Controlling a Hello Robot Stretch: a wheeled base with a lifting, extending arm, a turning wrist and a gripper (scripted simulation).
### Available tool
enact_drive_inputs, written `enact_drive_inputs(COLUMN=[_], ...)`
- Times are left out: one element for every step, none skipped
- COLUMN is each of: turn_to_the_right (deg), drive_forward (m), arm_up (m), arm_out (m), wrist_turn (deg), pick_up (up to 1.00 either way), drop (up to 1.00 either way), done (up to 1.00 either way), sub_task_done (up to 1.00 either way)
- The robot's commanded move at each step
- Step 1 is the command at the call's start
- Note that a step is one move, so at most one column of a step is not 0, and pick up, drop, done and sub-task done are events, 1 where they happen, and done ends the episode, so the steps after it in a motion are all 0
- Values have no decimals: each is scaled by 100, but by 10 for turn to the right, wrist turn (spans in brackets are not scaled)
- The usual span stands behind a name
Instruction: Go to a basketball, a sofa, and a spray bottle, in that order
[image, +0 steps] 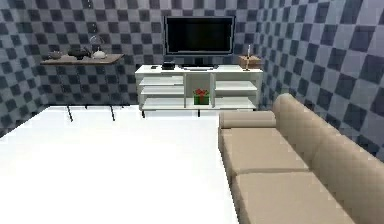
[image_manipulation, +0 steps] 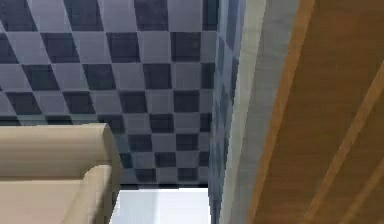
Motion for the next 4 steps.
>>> enact_drive_inputs(turn_to_the_right=[-240,0,-420,0], drive_forward=[0,75,0,100], arm_up=[0,0,0,0], arm_out=[0,0,0,0], wrist_turn=[0,0,0,0], pick_up=[0,0,0,0], drop=[0,0,0,0], done=[0,0,0,0], sub_task_done=[0,0,0,0])
